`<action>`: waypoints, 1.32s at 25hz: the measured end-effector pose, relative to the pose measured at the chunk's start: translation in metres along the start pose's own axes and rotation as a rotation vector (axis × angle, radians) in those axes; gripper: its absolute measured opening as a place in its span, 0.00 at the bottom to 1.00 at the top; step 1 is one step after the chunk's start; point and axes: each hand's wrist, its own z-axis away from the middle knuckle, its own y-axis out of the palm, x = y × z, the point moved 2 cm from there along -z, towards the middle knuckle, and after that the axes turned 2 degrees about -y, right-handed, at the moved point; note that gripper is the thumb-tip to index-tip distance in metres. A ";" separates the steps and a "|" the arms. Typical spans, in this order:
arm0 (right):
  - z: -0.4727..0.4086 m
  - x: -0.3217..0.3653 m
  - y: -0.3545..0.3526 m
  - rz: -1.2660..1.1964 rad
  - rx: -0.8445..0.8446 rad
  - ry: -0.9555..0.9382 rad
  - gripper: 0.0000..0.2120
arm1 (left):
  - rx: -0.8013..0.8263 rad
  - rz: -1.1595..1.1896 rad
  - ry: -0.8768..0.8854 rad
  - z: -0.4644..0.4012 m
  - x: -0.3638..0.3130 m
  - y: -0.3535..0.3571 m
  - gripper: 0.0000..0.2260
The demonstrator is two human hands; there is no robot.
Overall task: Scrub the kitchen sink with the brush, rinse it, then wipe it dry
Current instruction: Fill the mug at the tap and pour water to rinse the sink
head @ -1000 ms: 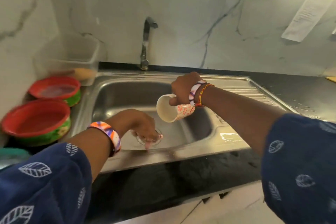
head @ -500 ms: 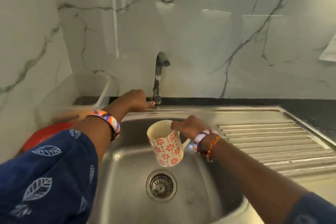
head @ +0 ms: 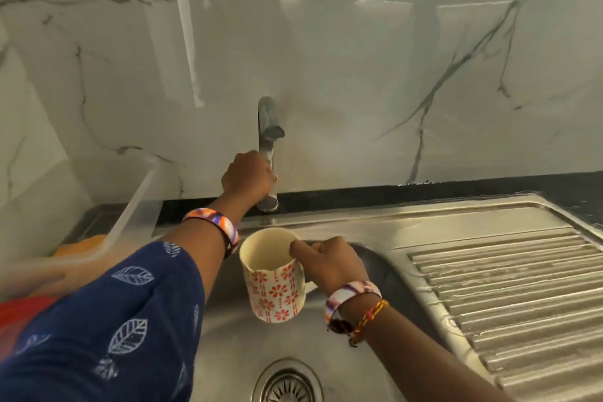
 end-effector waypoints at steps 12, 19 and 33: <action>-0.015 -0.018 0.040 -0.149 0.011 0.133 0.19 | 0.172 0.499 -0.262 0.008 0.063 0.025 0.10; -0.015 -0.021 0.043 -0.122 -0.037 0.147 0.19 | 0.121 0.350 -0.202 0.005 0.062 0.026 0.09; -0.007 -0.029 0.043 -0.130 -0.048 0.138 0.19 | 0.102 0.082 -0.099 0.007 0.058 0.025 0.09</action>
